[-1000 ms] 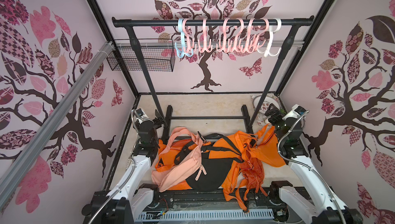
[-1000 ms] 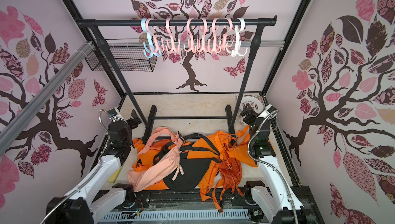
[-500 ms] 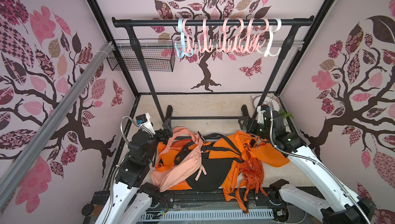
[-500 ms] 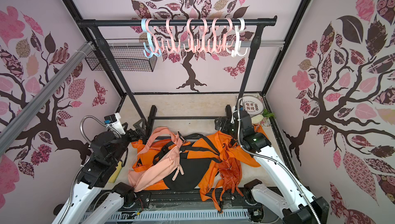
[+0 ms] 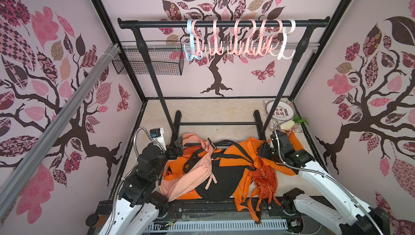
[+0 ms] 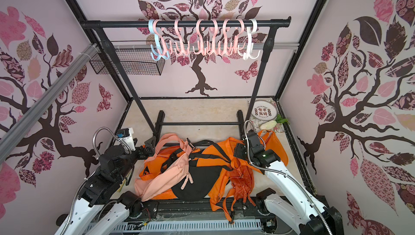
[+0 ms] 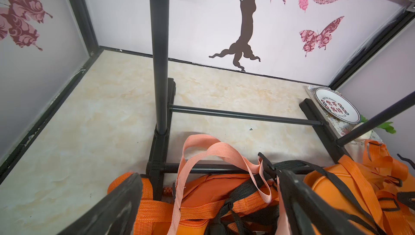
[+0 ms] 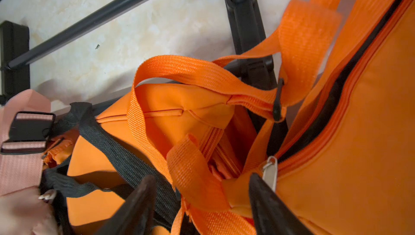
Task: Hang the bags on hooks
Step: Pick up the bag from the bag.
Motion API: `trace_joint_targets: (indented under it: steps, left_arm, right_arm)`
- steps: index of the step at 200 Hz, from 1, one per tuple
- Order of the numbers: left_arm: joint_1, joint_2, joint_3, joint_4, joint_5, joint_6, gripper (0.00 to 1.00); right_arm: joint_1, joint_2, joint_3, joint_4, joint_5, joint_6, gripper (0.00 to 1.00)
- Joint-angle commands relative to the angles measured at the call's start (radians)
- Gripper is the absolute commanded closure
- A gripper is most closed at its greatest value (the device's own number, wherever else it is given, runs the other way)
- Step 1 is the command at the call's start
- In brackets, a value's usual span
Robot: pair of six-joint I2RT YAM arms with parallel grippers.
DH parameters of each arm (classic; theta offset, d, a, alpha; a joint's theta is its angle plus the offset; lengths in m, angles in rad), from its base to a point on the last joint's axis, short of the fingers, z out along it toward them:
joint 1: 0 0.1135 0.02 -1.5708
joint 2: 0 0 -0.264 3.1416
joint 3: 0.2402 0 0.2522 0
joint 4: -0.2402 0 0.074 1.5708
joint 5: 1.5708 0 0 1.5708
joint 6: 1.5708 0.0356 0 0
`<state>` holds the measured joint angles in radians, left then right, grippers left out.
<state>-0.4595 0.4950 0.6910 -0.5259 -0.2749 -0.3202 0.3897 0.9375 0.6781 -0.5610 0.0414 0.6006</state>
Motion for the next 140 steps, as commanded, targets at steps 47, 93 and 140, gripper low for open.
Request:
trace_joint_targets:
  steps: [47, 93, 140]
  left_arm:
    - [-0.014, -0.004, -0.034, 0.016, 0.035, 0.021, 0.02]
    - [-0.021, 0.002, -0.039, 0.022, 0.052, 0.024, 0.02]
    - [-0.024, 0.000, -0.041, 0.026, 0.077, 0.028, 0.02]
  right_arm:
    - [0.001, 0.080, -0.022, 0.123, -0.015, -0.052, 0.45]
    - [0.001, 0.043, -0.012, 0.105, 0.025, -0.067, 0.82]
    - [0.001, -0.021, 0.147, -0.038, 0.098, -0.089, 0.96]
